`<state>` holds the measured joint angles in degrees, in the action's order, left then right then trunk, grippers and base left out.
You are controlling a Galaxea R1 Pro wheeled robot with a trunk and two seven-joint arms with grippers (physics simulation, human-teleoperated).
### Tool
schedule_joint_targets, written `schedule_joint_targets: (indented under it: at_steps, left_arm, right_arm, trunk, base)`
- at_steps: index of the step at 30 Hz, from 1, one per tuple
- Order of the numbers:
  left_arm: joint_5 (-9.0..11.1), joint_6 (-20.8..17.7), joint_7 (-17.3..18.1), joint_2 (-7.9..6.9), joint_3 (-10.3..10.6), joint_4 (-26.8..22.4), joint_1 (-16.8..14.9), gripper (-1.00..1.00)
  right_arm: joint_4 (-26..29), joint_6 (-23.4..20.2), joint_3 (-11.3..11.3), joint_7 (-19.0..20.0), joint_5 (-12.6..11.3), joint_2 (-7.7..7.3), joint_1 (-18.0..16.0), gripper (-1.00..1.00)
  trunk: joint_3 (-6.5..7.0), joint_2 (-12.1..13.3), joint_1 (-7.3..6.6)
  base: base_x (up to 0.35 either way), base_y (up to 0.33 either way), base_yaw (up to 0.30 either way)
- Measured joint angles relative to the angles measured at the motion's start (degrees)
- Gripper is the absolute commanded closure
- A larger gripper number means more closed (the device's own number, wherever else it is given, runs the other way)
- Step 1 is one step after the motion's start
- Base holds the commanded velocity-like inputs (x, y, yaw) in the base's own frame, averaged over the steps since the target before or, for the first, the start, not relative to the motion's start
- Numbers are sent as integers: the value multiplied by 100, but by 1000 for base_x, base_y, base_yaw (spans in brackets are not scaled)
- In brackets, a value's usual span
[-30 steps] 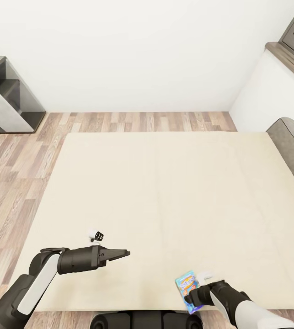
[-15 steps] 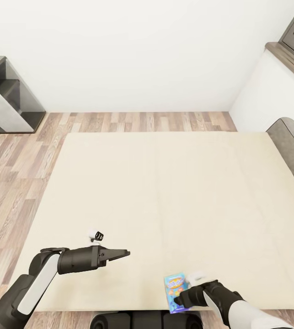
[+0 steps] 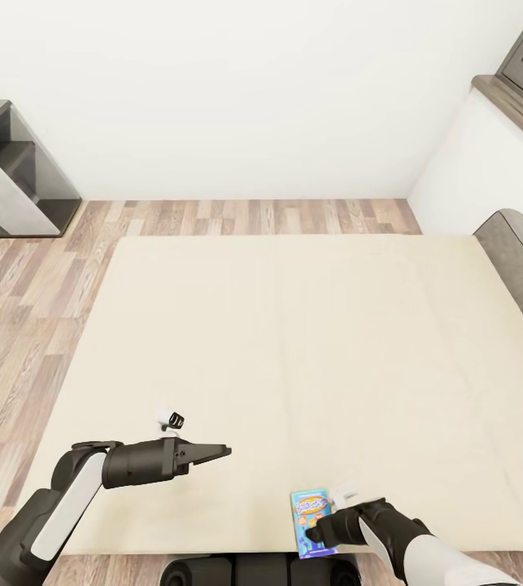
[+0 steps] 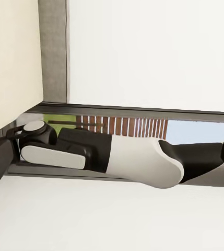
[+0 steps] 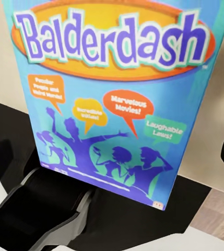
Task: Put all the toys in the child's room - the three board games (two on the bed and one on the table), the two jigsaw puzzles on the table, and the tennis ball on the table - inside the toy box on the table in the child's room.
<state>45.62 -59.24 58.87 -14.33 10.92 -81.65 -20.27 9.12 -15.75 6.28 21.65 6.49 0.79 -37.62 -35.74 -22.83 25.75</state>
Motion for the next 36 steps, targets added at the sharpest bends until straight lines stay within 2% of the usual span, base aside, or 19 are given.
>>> schedule_joint_targets:
  at_steps: [14, 22, 36]
  left_arm:
    - [1, -2, 1, -4, -5, 0, 0, -100]
    - [0, -3, 0, -5, -34, 0, 0, -100]
    - [0, -4, 0, -5, -35, 0, 0, -100]
  right_arm:
    - [56, 1, -49, -21, -33, 13, 0, -100]
    - [59, -5, -57, -30, -40, 248, 0, -100]
    - [59, 9, -71, -65, -41, 277, 0, -100]
  trunk:
    - [0, 0, 0]
    - [0, 0, 0]
    - [0, 0, 0]
  base:
    - [0, 0, 0]
    - [0, 0, 0]
    - [0, 0, 0]
